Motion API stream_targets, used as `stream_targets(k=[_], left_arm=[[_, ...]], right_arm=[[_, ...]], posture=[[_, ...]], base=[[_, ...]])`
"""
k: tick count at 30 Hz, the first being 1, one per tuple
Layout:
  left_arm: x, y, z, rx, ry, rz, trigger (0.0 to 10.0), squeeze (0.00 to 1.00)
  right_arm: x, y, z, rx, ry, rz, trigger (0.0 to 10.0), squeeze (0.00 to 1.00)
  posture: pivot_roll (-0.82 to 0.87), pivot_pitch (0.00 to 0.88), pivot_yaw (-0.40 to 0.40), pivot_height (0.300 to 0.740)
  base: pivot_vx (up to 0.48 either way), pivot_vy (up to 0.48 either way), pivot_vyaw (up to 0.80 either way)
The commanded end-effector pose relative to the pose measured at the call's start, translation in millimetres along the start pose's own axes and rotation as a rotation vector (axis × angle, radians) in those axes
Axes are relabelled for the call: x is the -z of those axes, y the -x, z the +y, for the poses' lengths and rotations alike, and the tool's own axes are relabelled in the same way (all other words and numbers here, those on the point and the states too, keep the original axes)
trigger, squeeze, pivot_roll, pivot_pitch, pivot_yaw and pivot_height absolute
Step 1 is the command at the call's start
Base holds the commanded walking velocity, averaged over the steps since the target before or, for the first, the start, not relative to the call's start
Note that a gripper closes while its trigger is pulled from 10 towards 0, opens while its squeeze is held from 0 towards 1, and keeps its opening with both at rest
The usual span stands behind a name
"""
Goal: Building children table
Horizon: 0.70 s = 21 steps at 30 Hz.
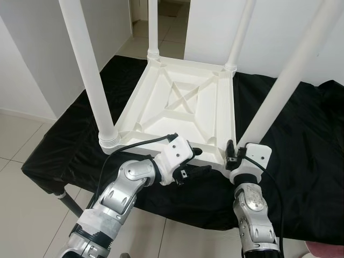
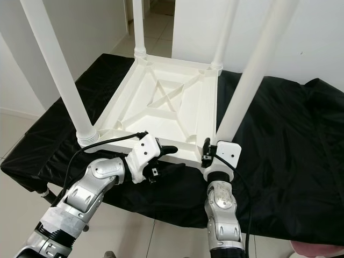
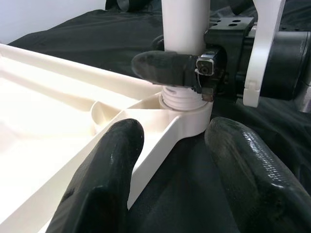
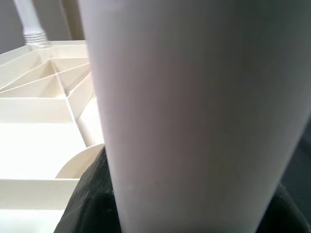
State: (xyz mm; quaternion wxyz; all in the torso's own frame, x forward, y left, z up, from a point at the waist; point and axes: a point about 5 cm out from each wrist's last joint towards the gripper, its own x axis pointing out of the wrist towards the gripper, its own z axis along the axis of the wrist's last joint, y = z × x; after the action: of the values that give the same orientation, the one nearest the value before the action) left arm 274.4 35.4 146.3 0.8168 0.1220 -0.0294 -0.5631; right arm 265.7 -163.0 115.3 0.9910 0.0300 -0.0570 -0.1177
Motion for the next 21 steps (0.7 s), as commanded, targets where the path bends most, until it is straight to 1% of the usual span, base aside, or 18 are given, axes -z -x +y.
stream_targets(k=[1,6,7,8,9,13,14,15,16,17,18,19,21], left_arm=[[0.8,-1.5,3.0,-0.017,0.0,0.013,10.0,0.0],[0.8,-1.3,3.5,-0.02,-0.001,0.013,10.0,0.0],[0.8,-1.1,3.7,-0.021,0.0,0.012,10.0,0.0],[0.8,-1.1,3.7,-0.021,0.0,0.012,10.0,0.0],[1.1,-1.0,3.9,-0.024,0.0,0.012,10.0,0.0],[1.6,-1.6,3.6,-0.029,0.002,0.011,10.0,0.0],[1.4,-2.4,3.6,-0.03,0.002,0.009,10.0,0.0],[1.4,-2.4,3.6,-0.03,0.002,0.009,10.0,0.0],[0.9,-2.9,3.6,-0.028,0.002,0.008,10.0,0.0],[0.7,-3.0,4.4,-0.027,-0.001,0.008,10.0,0.0],[0.7,-3.0,4.4,-0.027,-0.001,0.008,10.0,0.0],[0.5,-2.4,7.0,-0.026,-0.007,0.01,10.0,0.0],[0.5,-2.4,7.0,-0.026,-0.007,0.01,10.0,0.0]], right_arm=[[14.7,6.2,-7.4,0.099,-0.022,0.084,10.0,0.0],[12.7,5.6,-7.5,0.103,-0.02,0.076,10.0,0.0],[12.1,5.3,-7.6,0.101,-0.019,0.073,10.0,0.17],[12.1,5.3,-7.6,0.101,-0.019,0.073,10.0,0.17],[10.5,5.0,-7.7,0.08,-0.032,0.06,10.0,1.0],[6.9,4.3,-9.9,0.032,-0.032,0.031,10.0,1.0],[4.3,3.8,-12.7,-0.019,-0.029,0.011,10.0,0.77],[4.3,3.8,-12.7,-0.019,-0.029,0.011,10.0,0.77],[2.4,3.3,-15.2,-0.063,-0.034,-0.002,10.0,0.24],[0.5,2.5,-18.5,-0.111,-0.026,-0.019,10.0,0.0],[0.5,2.5,-18.5,-0.111,-0.026,-0.019,10.0,0.0],[-1.4,0.9,-21.9,-0.243,-0.049,-0.033,10.0,0.0],[-1.4,0.9,-21.9,-0.243,-0.049,-0.033,10.0,0.0]], posture=[[-0.08,0.0,-0.011,0.74],[-0.08,0.0,-0.014,0.74],[-0.08,0.0,-0.014,0.74],[-0.08,0.0,-0.014,0.74],[-0.08,0.0,-0.02,0.74],[-0.09,0.0,-0.02,0.74],[-0.09,0.0,-0.018,0.74],[-0.09,0.0,-0.018,0.74],[-0.09,0.0,-0.015,0.74],[-0.09,0.0,-0.013,0.74],[-0.09,0.0,-0.013,0.74],[-0.09,0.0,-0.013,0.74],[-0.09,0.0,-0.013,0.74]], base=[[0.0,0.0,0.0],[0.0,0.0,0.0],[0.0,0.0,0.0],[0.0,0.0,0.0],[0.0,0.0,0.0],[0.0,0.0,0.0],[0.0,0.0,0.0],[0.0,0.0,0.0],[0.0,0.0,0.0],[0.0,0.0,0.0],[0.0,0.0,0.0],[0.0,0.0,0.0],[0.0,0.0,0.0]])
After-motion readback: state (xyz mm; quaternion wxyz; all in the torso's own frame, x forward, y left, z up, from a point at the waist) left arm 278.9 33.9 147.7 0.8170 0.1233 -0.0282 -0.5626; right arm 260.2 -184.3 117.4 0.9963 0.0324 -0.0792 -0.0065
